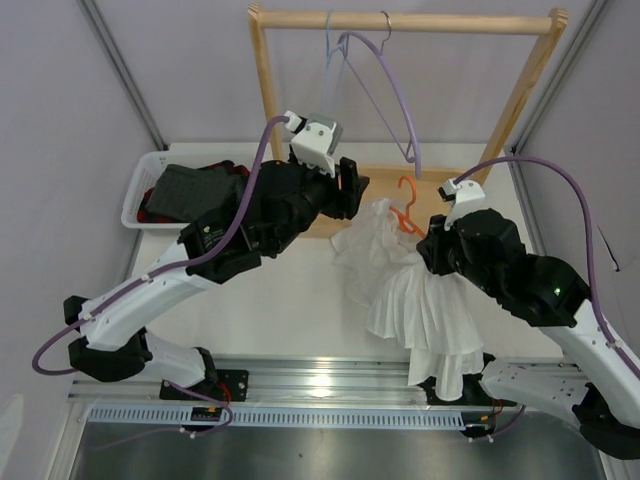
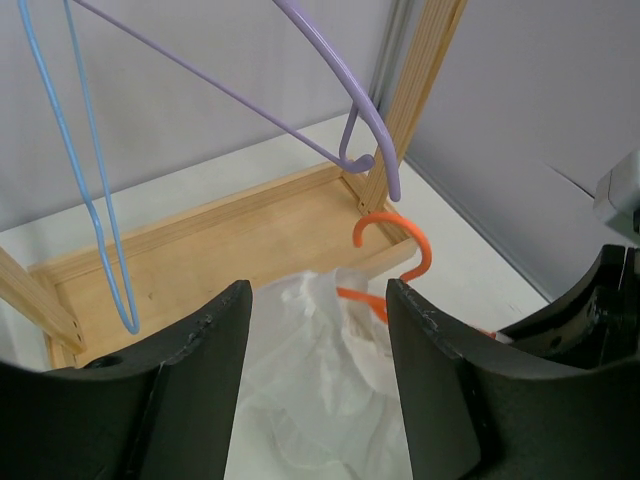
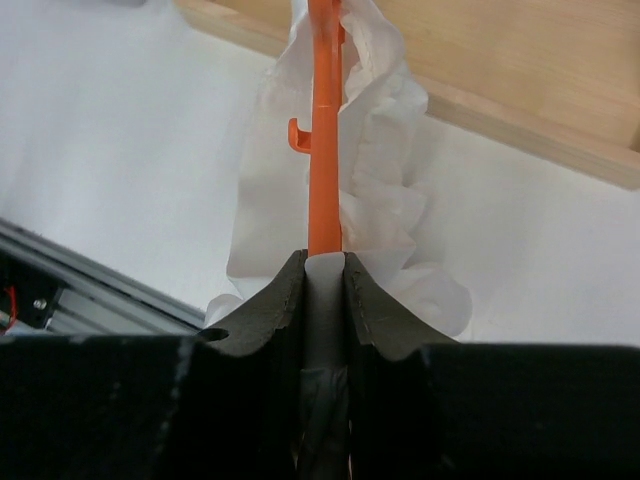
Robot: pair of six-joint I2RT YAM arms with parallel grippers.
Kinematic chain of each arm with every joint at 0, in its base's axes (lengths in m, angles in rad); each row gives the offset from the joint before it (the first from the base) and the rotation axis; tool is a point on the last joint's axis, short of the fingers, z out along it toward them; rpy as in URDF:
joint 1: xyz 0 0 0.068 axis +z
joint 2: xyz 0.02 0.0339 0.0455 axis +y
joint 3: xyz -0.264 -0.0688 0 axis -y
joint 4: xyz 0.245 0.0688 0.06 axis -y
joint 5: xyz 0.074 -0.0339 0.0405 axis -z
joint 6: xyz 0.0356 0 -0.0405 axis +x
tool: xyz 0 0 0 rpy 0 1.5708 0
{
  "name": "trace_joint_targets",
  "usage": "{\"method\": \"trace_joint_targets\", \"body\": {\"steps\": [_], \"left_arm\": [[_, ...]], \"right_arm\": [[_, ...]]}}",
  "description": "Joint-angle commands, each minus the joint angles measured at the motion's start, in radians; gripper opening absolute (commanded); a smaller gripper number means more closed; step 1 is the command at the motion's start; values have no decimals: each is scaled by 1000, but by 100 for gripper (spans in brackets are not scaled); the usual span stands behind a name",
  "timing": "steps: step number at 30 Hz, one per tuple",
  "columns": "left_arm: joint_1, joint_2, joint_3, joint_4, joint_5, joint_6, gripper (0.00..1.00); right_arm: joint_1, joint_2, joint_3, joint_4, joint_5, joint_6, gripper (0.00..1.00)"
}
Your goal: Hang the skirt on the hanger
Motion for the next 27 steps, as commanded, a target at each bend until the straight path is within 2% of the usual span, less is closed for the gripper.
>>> {"method": "trace_joint_targets", "body": {"steps": [1, 8, 15, 27], "left_arm": [[4, -60, -5, 36, -1, 25, 61], [6, -95, -3, 24, -14, 36, 61], [6, -109, -28, 25, -17, 39, 62], [7, -101, -25, 22, -11, 39, 61]], "right_arm": [[-36, 22, 80, -39, 91, 32, 0], [-108, 54, 154, -114, 77, 23, 0], [-120, 8, 151, -113, 53, 3, 0], [-129, 31, 180, -237, 88, 72, 0]]}}
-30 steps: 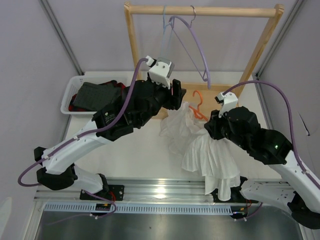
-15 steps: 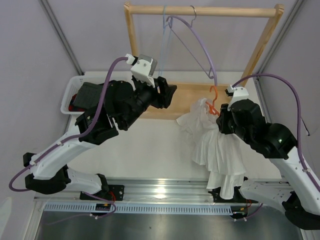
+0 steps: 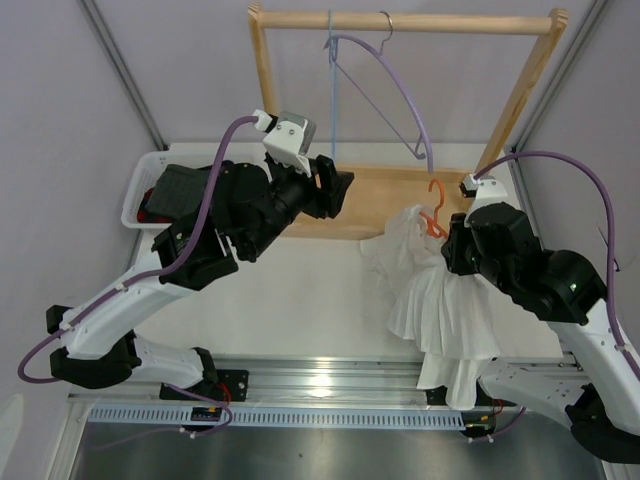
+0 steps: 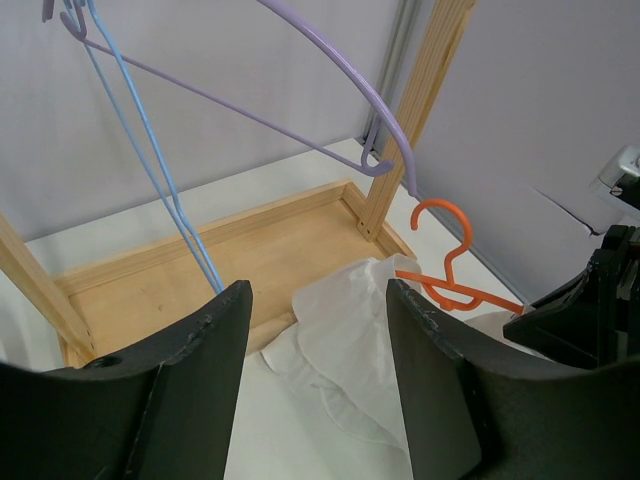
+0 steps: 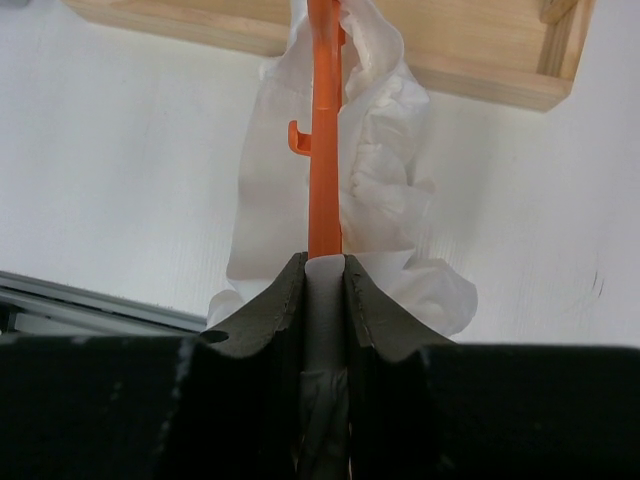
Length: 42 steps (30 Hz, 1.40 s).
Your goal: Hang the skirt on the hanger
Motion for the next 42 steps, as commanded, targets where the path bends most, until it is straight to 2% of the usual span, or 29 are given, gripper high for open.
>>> {"method": "trace_joint_targets", "body": {"steps": [1, 6, 12, 17, 23, 25, 33, 42], "left_arm": [[7, -9, 1, 13, -5, 22, 62], [7, -6, 1, 12, -2, 22, 61], [7, -20, -7, 7, -3, 19, 61], [8, -41, -13, 4, -2, 16, 61], [8, -64, -40, 7, 10, 8, 61], [8, -80, -50, 7, 14, 4, 61], [8, -127, -106, 3, 40, -2, 60], [8, -173, -132, -4, 47, 12, 60]], "right_arm": [[-7, -5, 51, -15, 37, 37, 0], [-15, -10, 72, -24, 74, 52, 0], [-21, 18, 124, 21, 188, 60, 0], [-64, 36, 175, 163, 212, -29, 0], [-164, 70, 198, 413, 102, -211, 0], [-254, 91, 210, 477, 32, -244, 0], [-553, 148, 290, 662, -289, -268, 0], [-751, 239, 344, 781, -487, -239, 0]]}}
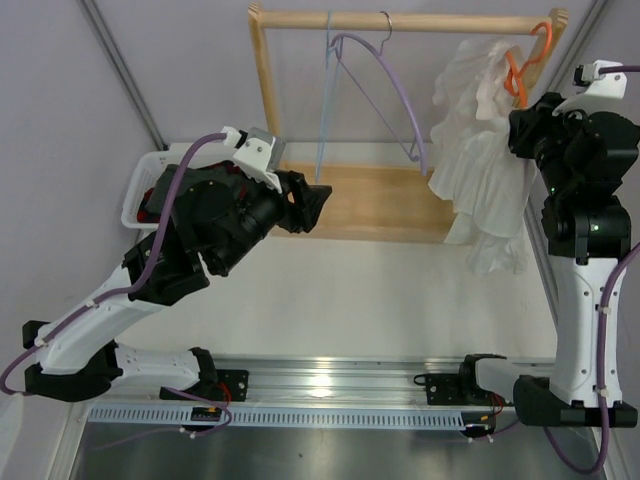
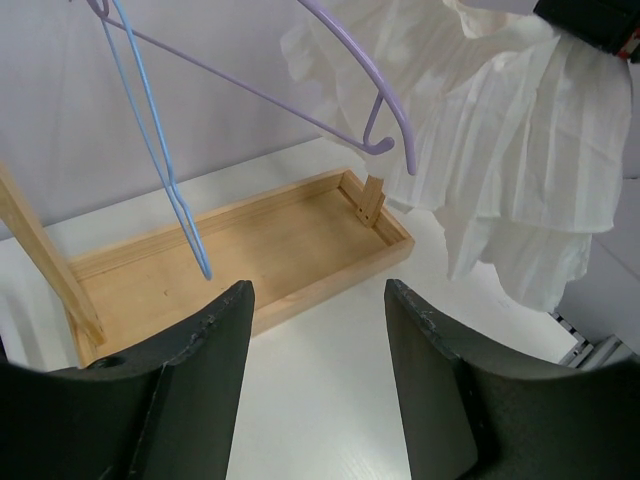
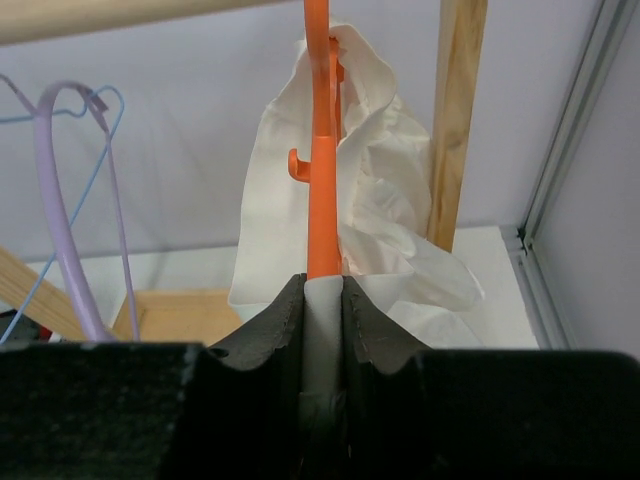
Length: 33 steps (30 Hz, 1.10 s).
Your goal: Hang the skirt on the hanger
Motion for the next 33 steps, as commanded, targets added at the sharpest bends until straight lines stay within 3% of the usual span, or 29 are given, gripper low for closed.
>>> {"method": "trace_joint_targets", "body": {"steps": [1, 14, 33], "left_arm": [[5, -29, -7, 4, 20, 18, 60], [5, -28, -7, 11, 17, 48, 60], [7, -28, -23, 8, 8, 44, 60]], "right_arm": [[-67, 27, 80, 182, -128, 8, 0], [-127, 185, 226, 196, -217, 47, 0], [-131, 212, 57, 260, -202, 41, 0]]}}
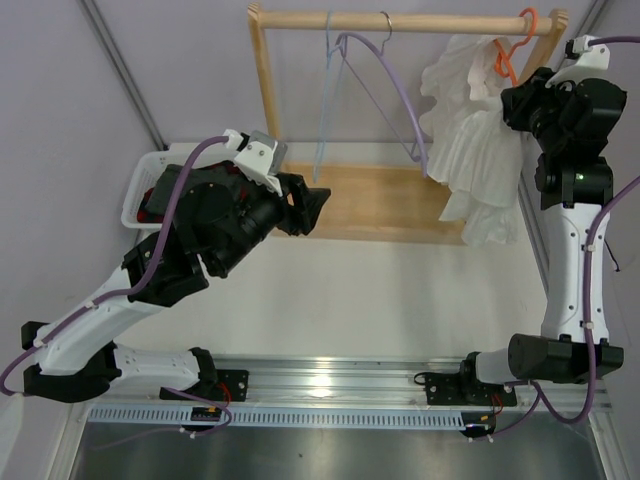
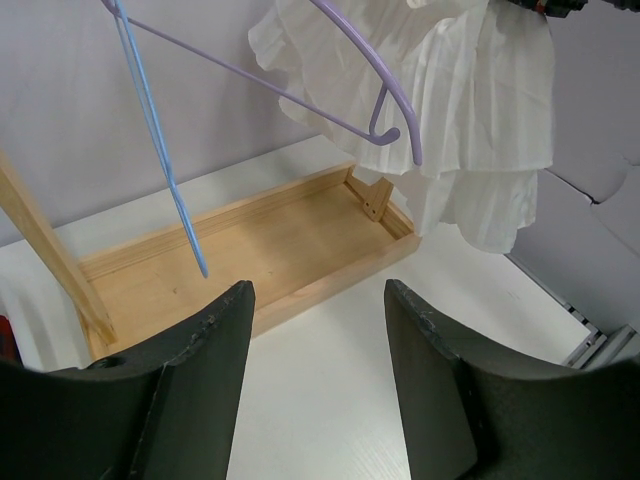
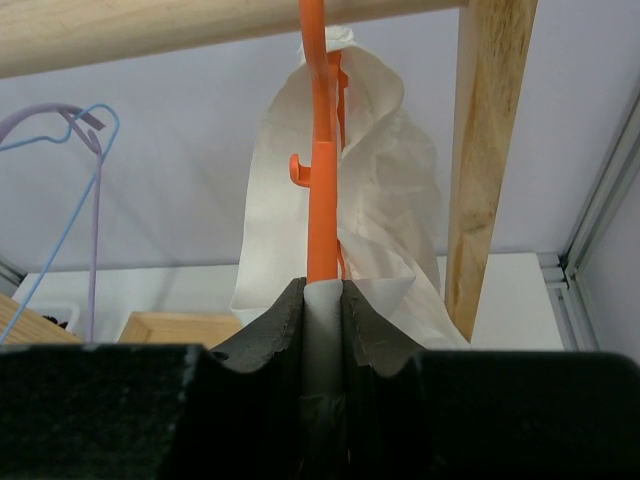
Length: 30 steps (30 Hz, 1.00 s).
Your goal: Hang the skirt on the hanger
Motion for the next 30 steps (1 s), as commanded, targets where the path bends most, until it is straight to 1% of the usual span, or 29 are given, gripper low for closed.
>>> {"method": "trace_joint_targets", "body": {"steps": [1, 12, 13, 14, 16, 17, 18, 19, 22, 26, 30], "left_arm": [[7, -12, -5, 11, 3, 18, 60], [10, -12, -19, 14, 6, 10, 60], [10, -10, -20, 13, 6, 10, 60], [10, -10, -23, 13, 8, 7, 60], [10, -10, -25, 11, 8, 6, 60], [11, -12, -33, 13, 8, 4, 60], [12, -13, -37, 14, 8, 2, 60], [12, -13, -37, 14, 8, 2, 60], [13, -13, -45, 17, 10, -1, 60], [16, -12, -51, 19, 11, -2, 61], [22, -10, -57, 14, 10, -2, 61]], "right_arm": [[-10, -22, -21, 108, 0, -3, 0], [-15, -59, -132, 123, 22, 6, 1], [-16, -63, -146, 122, 26, 8, 6], [-16, -76, -152, 120, 35, 6, 19], [-19, -86, -166, 114, 40, 8, 33], [-24, -99, -170, 107, 46, 9, 46], [-27, -105, -172, 99, 45, 14, 51], [-31, -111, -173, 93, 40, 19, 58], [-50, -137, -186, 74, 10, 40, 70], [-54, -162, -177, 41, -12, 58, 76], [-70, -188, -147, -18, 16, 88, 82]]}}
